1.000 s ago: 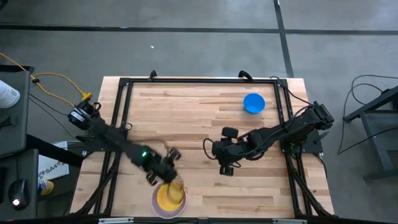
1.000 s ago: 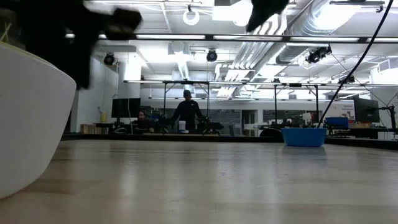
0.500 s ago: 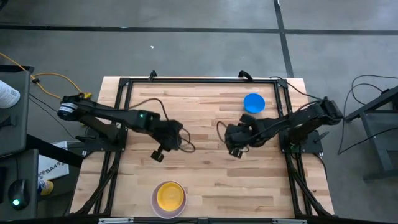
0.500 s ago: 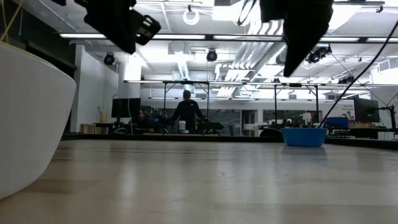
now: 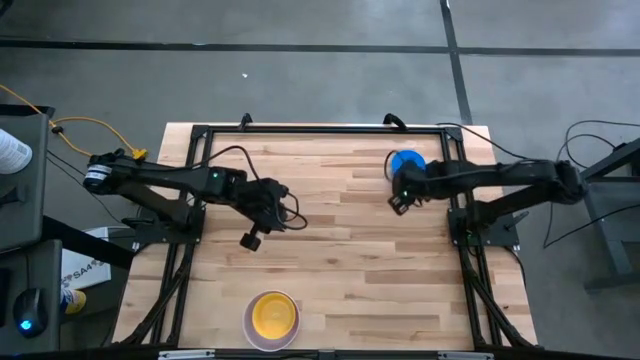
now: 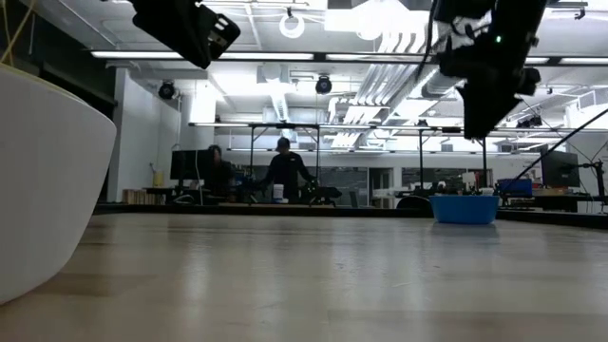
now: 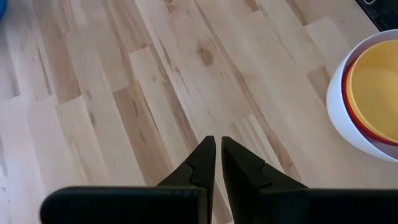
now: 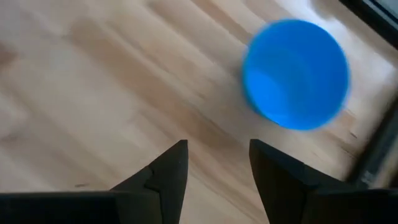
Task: Nest bowls inside each other
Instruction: Stack the blue bowl on top of the yellow bowl
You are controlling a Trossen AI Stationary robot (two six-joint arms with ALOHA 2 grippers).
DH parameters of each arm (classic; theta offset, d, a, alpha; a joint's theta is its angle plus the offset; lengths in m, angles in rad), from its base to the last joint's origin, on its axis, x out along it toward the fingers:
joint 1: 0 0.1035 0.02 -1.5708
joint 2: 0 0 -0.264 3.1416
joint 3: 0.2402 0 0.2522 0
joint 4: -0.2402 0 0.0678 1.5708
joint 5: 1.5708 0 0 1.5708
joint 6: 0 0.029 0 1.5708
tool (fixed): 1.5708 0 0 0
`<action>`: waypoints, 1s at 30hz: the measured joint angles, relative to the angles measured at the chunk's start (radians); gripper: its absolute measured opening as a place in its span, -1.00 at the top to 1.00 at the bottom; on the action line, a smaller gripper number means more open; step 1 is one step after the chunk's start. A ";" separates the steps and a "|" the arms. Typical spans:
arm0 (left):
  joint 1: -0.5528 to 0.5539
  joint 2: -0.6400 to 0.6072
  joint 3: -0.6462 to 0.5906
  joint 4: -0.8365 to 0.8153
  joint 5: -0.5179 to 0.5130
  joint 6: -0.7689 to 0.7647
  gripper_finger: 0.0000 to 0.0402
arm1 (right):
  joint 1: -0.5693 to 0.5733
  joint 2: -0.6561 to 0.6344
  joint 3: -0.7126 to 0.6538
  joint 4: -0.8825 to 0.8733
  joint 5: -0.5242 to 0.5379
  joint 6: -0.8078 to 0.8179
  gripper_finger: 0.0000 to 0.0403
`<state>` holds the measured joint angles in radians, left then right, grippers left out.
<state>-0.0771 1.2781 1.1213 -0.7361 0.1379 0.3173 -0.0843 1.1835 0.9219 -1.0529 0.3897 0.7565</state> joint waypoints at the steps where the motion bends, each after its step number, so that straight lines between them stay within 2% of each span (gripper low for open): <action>1: -0.001 0.000 0.000 0.000 0.000 0.004 0.87 | -0.030 0.000 -0.009 -0.006 -0.004 0.000 0.18; 4: -0.001 0.000 0.000 0.000 0.000 0.014 0.87 | -0.112 0.022 -0.024 -0.010 -0.013 -0.038 0.18; 10: -0.001 0.000 0.000 0.001 0.000 0.015 0.87 | -0.236 0.094 -0.025 0.031 -0.030 -0.220 0.18; 18: -0.001 0.000 0.000 0.001 0.000 0.015 0.87 | -0.276 0.176 -0.025 0.148 -0.112 -0.448 0.18; 23: -0.001 0.000 0.000 0.001 0.000 0.015 0.87 | -0.292 0.194 -0.025 0.175 -0.156 -0.499 0.18; 30: -0.001 0.000 0.000 0.001 0.000 0.015 0.87 | -0.394 0.196 -0.025 0.163 -0.257 -0.493 0.18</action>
<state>-0.0784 1.2781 1.1210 -0.7353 0.1383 0.3321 -0.4780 1.3800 0.8974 -0.8902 0.1324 0.2635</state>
